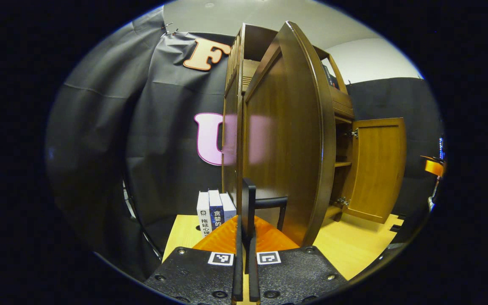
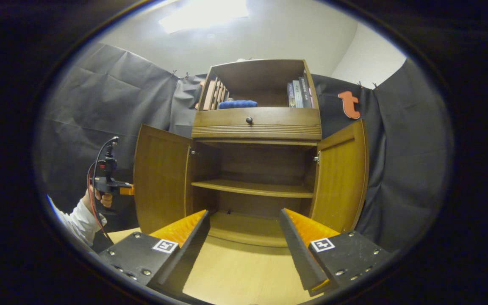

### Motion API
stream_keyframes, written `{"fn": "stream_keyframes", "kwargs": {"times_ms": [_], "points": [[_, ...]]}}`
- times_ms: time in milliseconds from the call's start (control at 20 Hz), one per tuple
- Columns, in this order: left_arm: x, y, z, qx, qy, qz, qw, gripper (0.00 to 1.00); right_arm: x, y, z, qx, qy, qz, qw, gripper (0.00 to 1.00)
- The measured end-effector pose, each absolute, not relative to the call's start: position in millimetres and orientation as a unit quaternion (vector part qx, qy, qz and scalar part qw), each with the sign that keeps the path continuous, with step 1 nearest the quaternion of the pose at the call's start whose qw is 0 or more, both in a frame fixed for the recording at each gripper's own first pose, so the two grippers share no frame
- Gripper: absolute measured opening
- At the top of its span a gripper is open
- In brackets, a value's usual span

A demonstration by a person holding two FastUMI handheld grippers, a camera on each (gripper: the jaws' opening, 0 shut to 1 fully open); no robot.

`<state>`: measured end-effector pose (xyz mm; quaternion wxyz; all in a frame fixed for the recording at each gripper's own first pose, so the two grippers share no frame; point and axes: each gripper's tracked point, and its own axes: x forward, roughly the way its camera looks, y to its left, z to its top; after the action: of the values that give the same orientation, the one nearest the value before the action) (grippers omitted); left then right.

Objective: Open the right door of the double-door shoe cabinet with the right hand, and open the left door with the left hand.

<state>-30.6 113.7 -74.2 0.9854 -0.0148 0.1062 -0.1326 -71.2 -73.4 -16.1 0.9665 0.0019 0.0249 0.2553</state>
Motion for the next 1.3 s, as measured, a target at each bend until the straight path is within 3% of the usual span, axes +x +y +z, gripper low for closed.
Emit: {"fn": "stream_keyframes", "kwargs": {"times_ms": [300, 400, 650, 700, 1150, 1250, 1300], "points": [[-32.7, 114.6, -73.3, -0.017, 0.099, -0.14, 0.985, 0.06, -70.6, -74.0, -16.1, 0.006, 0.026, 0.247, 0.969, 0.98], [-34.9, 109.2, -72.4, 0.004, 0.093, -0.129, 0.987, 0.2, -70.6, -74.1, -16.4, 0.004, 0.026, 0.247, 0.969, 0.98], [-45.2, 116.3, -76.2, 0.003, 0.101, -0.084, 0.991, 0.2, -71.0, -75.4, -16.1, 0.0, 0.027, 0.251, 0.968, 0.98], [-50.3, 119.2, -73.4, 0.004, 0.1, -0.072, 0.992, 0.28, -71.0, -74.9, -14.9, -0.001, 0.026, 0.253, 0.967, 0.98], [-101.9, 102.4, -33.1, 0.014, 0.072, -0.014, 0.997, 0.51, -74.0, -76.2, -16.4, 0.006, 0.033, 0.254, 0.967, 0.98], [-107.6, 82.7, -23.2, 0.008, 0.063, -0.029, 0.998, 0.69, -75.4, -73.4, -15.9, 0.016, 0.035, 0.256, 0.966, 0.98], [-109.4, 74.2, -20.6, 0.009, 0.063, -0.035, 0.997, 0.73, -75.9, -70.1, -14.5, 0.021, 0.034, 0.261, 0.964, 0.98]]}}
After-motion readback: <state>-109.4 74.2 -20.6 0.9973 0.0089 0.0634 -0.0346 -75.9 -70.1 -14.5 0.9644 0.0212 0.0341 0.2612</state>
